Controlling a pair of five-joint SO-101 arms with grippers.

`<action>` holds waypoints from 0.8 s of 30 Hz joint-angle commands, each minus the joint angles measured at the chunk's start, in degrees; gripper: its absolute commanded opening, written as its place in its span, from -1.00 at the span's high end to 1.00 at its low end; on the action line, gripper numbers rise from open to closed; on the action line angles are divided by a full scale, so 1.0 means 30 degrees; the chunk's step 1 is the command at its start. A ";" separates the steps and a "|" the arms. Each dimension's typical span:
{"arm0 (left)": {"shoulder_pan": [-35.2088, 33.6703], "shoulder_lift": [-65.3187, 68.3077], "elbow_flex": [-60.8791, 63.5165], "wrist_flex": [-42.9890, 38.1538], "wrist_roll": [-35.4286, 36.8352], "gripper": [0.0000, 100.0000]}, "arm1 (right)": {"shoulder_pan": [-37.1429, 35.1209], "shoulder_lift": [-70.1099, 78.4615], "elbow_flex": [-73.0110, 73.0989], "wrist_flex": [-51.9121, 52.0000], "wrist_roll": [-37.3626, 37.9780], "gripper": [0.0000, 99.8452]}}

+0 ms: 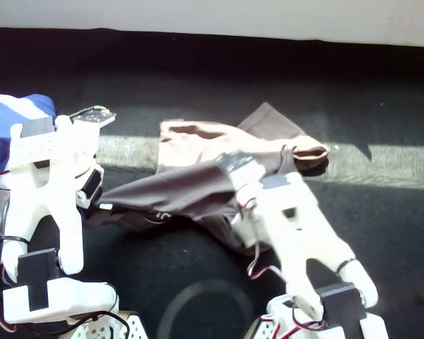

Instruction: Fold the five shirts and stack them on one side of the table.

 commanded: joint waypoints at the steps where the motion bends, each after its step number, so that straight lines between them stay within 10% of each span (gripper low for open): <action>1: 0.0454 -0.0718 -0.0718 -0.1084 0.0147 0.98 | 0.3004 -0.2007 -0.3238 0.0952 0.0147 0.99; 24: 0.4410 -0.5084 -1.6220 0.3282 0.3692 0.98 | 1.0974 -1.0007 -1.6571 0.1275 0.0000 0.99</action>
